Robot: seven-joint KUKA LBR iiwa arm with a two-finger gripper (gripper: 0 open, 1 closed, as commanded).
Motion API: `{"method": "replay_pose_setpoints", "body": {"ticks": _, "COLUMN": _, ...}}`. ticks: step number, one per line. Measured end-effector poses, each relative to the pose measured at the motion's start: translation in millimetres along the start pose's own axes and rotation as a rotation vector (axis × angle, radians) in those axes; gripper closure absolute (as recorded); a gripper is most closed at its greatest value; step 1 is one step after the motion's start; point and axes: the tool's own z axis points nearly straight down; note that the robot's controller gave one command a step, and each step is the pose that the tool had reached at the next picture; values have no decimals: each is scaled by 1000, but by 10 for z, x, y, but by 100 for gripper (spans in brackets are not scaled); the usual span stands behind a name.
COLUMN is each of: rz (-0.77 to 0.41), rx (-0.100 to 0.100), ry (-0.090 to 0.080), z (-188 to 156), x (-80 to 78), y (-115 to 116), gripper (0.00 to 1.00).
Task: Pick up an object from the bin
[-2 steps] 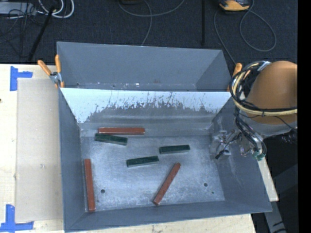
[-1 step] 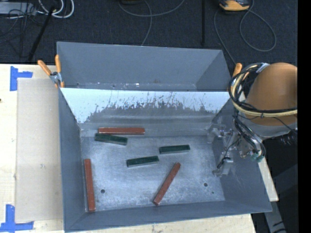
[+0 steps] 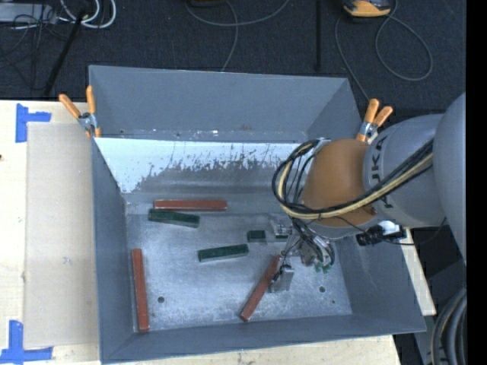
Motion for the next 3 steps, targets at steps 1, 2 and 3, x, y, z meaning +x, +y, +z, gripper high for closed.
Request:
{"method": "replay_pose_setpoints", "body": {"ticks": 1, "rz": -1, "rx": 2, "ry": -4, "z": -47, "x": -16, "y": -19, "gripper": 100}}
{"method": "replay_pose_setpoints", "body": {"ticks": 2, "rz": -3, "rx": 1, "ry": 6, "z": -22, "x": 12, "y": -13, "gripper": 0}}
{"method": "replay_pose_setpoints", "body": {"ticks": 3, "rz": -263, "rx": -1, "ry": 0, "z": -813, "x": -276, "y": 513, "gripper": 0}}
